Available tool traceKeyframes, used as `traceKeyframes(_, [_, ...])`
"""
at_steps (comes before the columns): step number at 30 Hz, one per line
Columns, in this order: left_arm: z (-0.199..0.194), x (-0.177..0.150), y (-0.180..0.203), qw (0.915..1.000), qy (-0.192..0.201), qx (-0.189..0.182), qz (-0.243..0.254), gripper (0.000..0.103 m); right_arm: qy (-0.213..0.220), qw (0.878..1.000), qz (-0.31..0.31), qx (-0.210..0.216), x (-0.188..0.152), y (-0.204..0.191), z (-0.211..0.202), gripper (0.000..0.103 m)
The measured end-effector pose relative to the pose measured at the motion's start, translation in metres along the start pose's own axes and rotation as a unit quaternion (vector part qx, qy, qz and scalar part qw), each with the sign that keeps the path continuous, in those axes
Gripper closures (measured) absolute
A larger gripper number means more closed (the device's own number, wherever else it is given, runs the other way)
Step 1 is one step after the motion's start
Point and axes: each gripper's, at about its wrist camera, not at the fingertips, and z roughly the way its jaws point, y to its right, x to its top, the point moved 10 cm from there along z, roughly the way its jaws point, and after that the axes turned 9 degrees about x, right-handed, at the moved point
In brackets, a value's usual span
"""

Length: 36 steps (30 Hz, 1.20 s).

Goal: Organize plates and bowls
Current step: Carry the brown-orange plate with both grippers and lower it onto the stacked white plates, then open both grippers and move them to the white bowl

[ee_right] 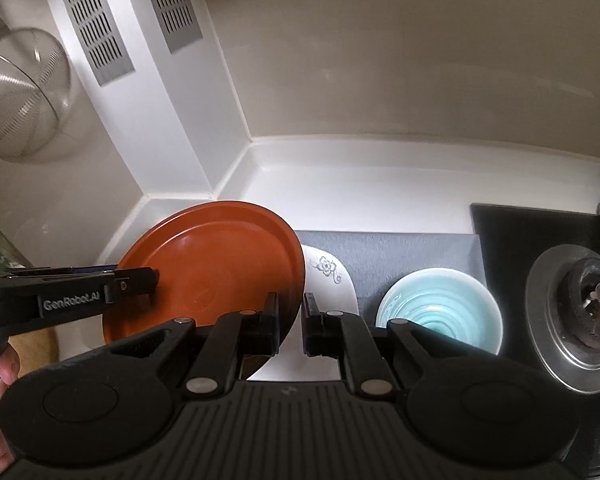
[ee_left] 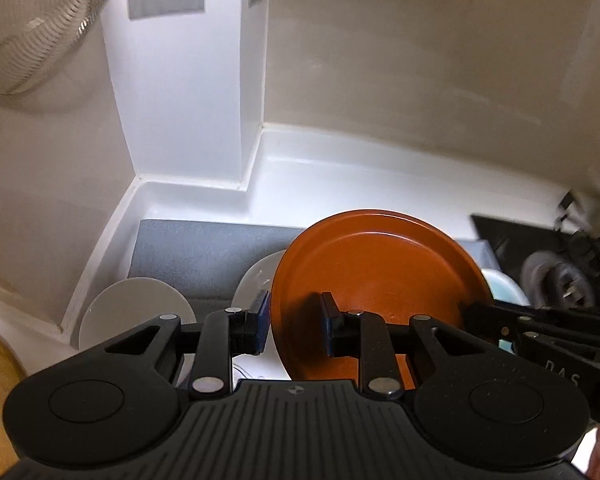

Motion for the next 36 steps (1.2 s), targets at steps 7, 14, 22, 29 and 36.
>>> traceKeyframes(7, [0.034, -0.009, -0.003, 0.9994, -0.027, -0.005, -0.023, 0.077, -0.018, 1.0, 0.0, -0.018, -0.009, 0.012, 0.034, 0.092])
traceKeyframes(14, [0.057, -0.016, -0.008, 0.9978, -0.05, -0.012, -0.042, 0.077, -0.027, 0.999, -0.016, -0.02, -0.016, 0.015, 0.049, 0.091])
traceKeyframes(22, [0.097, -0.034, -0.009, 0.9953, -0.083, -0.004, -0.049, 0.077, -0.043, 0.999, -0.033, -0.009, -0.033, 0.027, 0.084, 0.091])
traceKeyframes(29, [0.109, -0.038, -0.003, 0.9961, -0.078, 0.004, -0.04, 0.078, -0.052, 0.998, -0.019, -0.01, -0.044, 0.038, 0.098, 0.091])
traceKeyframes(36, [0.083, -0.034, -0.015, 0.996, -0.069, 0.027, -0.05, 0.057, -0.042, 0.999, 0.005, 0.02, -0.047, 0.035, 0.086, 0.071])
